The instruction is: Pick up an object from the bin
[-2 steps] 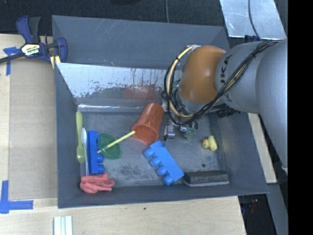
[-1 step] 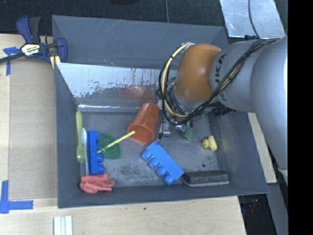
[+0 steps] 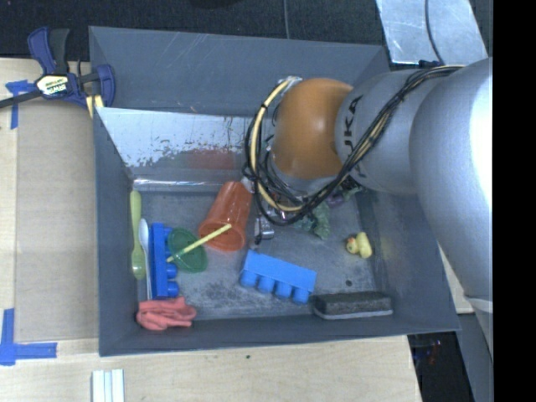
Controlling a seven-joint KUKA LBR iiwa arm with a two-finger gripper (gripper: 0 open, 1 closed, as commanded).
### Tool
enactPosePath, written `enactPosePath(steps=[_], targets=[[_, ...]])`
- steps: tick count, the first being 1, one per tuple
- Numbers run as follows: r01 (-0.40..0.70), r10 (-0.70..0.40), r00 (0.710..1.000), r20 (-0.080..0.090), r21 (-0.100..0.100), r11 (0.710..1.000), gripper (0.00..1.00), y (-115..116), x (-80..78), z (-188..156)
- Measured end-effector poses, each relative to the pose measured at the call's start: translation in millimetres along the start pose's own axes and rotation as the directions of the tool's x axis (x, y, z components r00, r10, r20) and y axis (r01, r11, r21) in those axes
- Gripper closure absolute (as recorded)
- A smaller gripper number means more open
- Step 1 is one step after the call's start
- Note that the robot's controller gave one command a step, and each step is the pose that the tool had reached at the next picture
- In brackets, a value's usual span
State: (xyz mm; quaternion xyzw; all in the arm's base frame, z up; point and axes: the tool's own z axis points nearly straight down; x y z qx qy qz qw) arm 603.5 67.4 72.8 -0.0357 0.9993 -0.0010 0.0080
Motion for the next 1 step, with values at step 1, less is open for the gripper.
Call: enactPosePath(steps=[1], targets=[[0.112,-0.112,0.994,0.006,0.000,0.994,0.00,22.7,-11.8,1.5]])
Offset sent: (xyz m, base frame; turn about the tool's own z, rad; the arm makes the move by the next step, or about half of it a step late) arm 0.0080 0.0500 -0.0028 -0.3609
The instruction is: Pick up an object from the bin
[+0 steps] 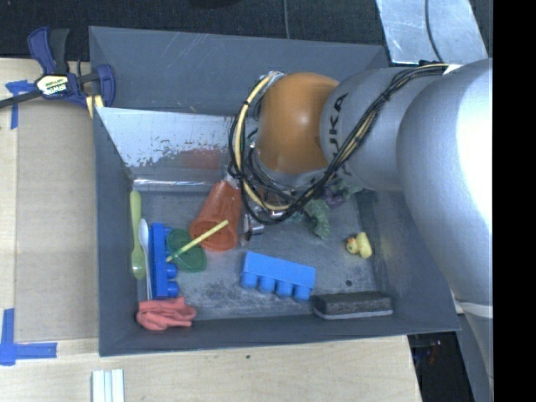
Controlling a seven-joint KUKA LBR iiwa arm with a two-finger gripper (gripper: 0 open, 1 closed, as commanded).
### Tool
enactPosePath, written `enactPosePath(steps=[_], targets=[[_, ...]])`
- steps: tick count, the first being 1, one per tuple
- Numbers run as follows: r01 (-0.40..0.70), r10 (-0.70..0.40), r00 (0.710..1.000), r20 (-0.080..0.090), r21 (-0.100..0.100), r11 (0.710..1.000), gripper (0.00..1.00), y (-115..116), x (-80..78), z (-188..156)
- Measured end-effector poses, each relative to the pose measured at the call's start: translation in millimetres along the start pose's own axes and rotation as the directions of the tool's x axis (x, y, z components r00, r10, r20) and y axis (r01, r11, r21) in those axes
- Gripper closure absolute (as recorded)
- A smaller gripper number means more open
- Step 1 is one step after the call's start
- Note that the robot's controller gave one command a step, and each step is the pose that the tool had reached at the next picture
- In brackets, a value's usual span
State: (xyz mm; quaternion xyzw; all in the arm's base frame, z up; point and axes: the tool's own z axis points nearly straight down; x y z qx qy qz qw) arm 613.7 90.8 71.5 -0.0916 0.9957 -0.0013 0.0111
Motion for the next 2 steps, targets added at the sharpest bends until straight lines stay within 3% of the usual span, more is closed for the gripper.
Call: enactPosePath(steps=[1,2], targets=[[0.245,-0.245,0.969,0.005,-0.001,0.969,1.00,25.8,-3.8,1.0],[0.245,-0.245,0.969,0.005,-0.001,0.969,1.00,25.8,-3.8,1.0]])
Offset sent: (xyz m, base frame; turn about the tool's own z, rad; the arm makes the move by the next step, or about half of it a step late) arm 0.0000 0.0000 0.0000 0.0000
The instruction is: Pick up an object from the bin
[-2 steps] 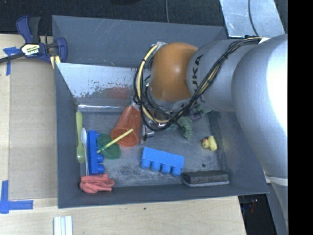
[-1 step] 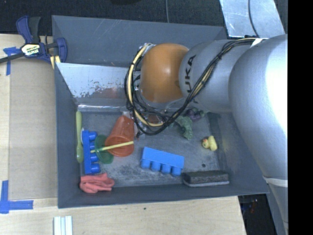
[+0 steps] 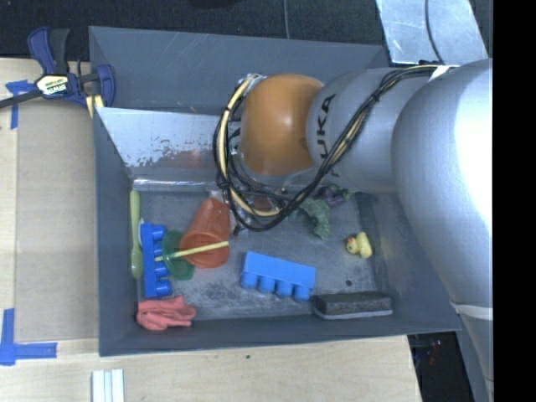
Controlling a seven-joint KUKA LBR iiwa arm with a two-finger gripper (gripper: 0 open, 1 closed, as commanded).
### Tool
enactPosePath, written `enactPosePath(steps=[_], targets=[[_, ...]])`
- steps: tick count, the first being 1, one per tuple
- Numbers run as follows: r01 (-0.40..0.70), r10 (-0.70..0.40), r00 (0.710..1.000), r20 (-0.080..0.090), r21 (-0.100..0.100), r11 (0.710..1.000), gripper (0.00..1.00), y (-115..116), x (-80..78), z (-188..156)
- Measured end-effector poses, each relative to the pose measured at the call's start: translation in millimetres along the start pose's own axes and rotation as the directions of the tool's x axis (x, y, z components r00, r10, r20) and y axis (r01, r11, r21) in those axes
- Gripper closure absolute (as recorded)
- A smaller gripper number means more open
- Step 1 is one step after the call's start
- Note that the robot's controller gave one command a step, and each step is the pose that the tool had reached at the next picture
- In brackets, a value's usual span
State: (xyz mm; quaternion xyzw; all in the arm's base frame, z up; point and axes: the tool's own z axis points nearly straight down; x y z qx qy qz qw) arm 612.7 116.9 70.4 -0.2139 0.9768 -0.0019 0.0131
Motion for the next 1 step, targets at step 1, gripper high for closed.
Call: enactPosePath(steps=[1], targets=[[0.057,-0.057,0.998,-0.001,0.000,0.998,1.00,5.5,15.2,-7.0]])
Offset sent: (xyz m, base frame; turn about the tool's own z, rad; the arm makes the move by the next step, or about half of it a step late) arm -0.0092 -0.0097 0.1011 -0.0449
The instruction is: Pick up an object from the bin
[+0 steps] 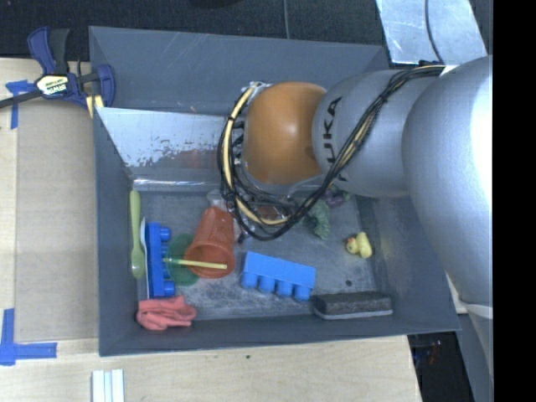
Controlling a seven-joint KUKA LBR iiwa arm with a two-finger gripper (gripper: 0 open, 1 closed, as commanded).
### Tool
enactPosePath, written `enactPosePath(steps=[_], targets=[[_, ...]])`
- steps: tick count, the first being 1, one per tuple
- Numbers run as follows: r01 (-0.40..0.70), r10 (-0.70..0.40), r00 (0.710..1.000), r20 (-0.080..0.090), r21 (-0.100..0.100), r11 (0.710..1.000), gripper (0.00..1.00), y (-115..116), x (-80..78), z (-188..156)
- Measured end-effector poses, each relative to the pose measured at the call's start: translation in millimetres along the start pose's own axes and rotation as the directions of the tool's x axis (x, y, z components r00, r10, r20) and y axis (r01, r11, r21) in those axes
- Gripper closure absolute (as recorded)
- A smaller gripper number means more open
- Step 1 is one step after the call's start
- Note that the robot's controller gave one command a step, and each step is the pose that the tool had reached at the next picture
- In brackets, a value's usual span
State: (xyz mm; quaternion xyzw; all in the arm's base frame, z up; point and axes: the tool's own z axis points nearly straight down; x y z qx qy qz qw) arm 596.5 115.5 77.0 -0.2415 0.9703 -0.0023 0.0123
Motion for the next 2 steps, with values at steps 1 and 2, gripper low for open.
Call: enactPosePath(steps=[1,2], targets=[[0.000,0.000,1.000,-0.005,-0.002,1.000,1.00,-5,-0.3,-47],[0.087,-0.087,0.996,-0.003,-0.002,0.996,1.00,-8,-1.7,-125]])
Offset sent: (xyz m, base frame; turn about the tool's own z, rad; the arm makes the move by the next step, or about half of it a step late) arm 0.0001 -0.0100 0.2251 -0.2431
